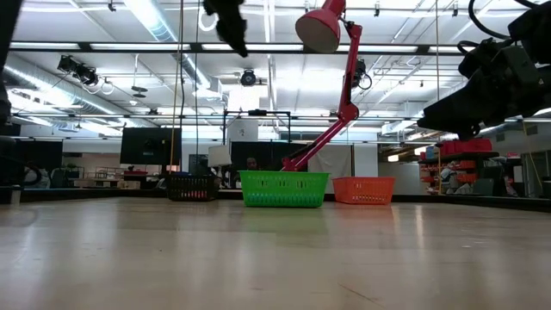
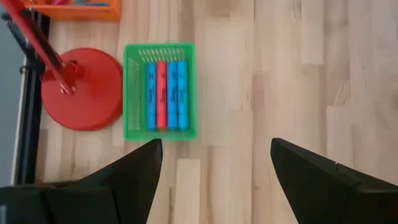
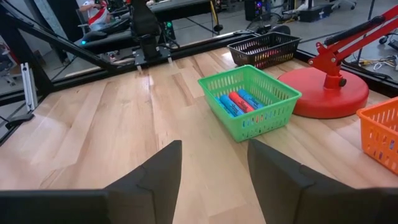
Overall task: Pick & Place Markers
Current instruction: Return to Home Position
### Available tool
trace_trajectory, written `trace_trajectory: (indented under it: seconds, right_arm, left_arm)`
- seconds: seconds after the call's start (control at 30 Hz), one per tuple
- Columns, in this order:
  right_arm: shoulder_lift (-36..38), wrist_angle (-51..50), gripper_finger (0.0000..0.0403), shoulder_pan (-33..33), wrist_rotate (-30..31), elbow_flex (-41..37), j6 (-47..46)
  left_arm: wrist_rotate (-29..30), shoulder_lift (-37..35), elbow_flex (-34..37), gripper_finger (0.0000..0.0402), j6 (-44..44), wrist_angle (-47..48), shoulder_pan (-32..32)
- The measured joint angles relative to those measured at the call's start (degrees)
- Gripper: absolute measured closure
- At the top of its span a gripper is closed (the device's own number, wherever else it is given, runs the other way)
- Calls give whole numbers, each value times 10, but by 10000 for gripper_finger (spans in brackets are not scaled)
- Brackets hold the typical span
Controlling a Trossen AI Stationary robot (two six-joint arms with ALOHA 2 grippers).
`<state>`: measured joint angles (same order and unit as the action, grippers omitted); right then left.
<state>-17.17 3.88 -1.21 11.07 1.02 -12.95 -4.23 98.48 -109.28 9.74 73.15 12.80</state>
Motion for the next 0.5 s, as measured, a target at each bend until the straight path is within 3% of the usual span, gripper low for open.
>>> trace_trajectory:
  seconds: [0.27, 0.5]
  right_arm:
    - [0, 0, 218, 0, 0, 0, 0]
    - [0, 0, 218, 0, 0, 0, 0]
  left_arm:
    - [13, -214, 286, 94, -39, -133, 1]
    - [38, -380, 477, 94, -108, -218, 1]
